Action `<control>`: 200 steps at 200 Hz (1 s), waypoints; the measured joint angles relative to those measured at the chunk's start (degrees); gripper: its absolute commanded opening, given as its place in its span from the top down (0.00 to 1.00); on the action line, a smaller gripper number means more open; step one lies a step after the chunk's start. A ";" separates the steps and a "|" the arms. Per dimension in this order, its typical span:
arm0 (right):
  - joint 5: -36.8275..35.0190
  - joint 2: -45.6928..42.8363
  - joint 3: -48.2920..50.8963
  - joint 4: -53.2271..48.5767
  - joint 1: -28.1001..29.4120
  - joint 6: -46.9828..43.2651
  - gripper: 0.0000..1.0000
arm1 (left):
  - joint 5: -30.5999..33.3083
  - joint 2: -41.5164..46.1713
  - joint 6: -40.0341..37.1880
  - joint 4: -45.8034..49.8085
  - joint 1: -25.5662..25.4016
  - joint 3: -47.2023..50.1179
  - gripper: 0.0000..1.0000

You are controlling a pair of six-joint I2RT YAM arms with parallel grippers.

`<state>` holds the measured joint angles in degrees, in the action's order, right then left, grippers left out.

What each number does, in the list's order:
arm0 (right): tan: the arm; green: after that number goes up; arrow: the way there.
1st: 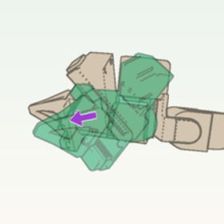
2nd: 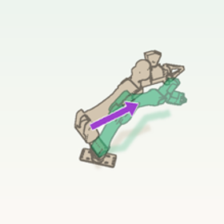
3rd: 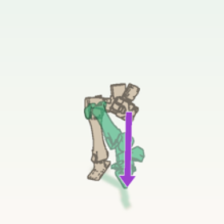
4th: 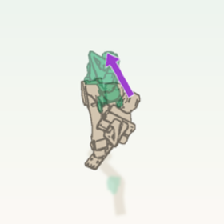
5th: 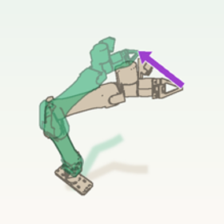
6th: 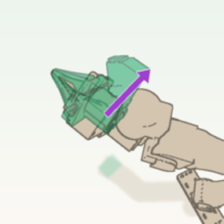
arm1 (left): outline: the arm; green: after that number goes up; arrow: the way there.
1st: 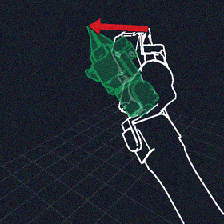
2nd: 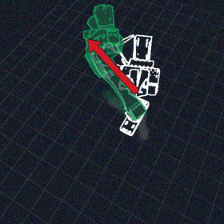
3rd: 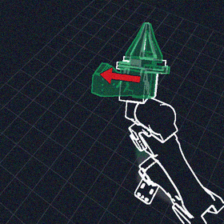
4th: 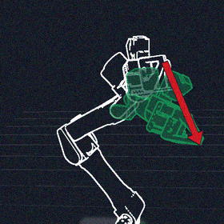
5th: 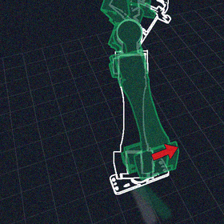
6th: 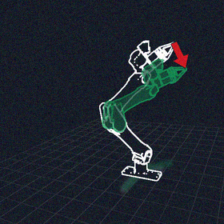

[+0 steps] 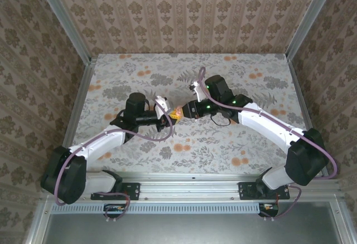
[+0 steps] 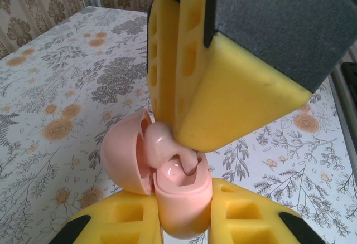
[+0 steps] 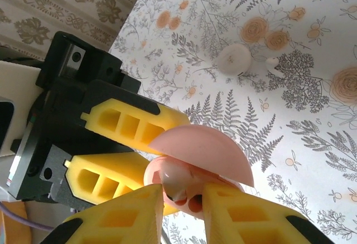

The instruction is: Insert wireless bluetooth earbuds into charging case

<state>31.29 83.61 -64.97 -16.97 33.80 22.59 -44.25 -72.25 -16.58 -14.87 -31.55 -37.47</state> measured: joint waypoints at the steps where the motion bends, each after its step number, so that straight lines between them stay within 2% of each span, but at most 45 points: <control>1: 0.00 -0.04 0.02 -0.04 0.00 -0.04 0.74 | 0.00 0.00 0.00 0.00 0.00 0.00 0.81; 22: 0.02 -0.70 0.02 -0.15 -0.02 -0.31 0.70 | 0.09 0.00 -0.09 0.11 0.00 0.00 0.81; 75: 1.92 -5.29 0.74 1.22 -1.77 0.94 0.69 | 0.15 0.04 -0.26 0.37 0.00 0.00 0.81; 200: 5.25 -4.59 1.97 2.16 -2.03 7.48 0.68 | 0.17 1.14 -1.29 0.42 -0.42 0.00 0.81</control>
<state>36.53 79.02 -63.00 -14.81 31.77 30.06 -44.07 -71.11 -17.87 -14.46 -31.97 -37.47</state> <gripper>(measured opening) 0.318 0.190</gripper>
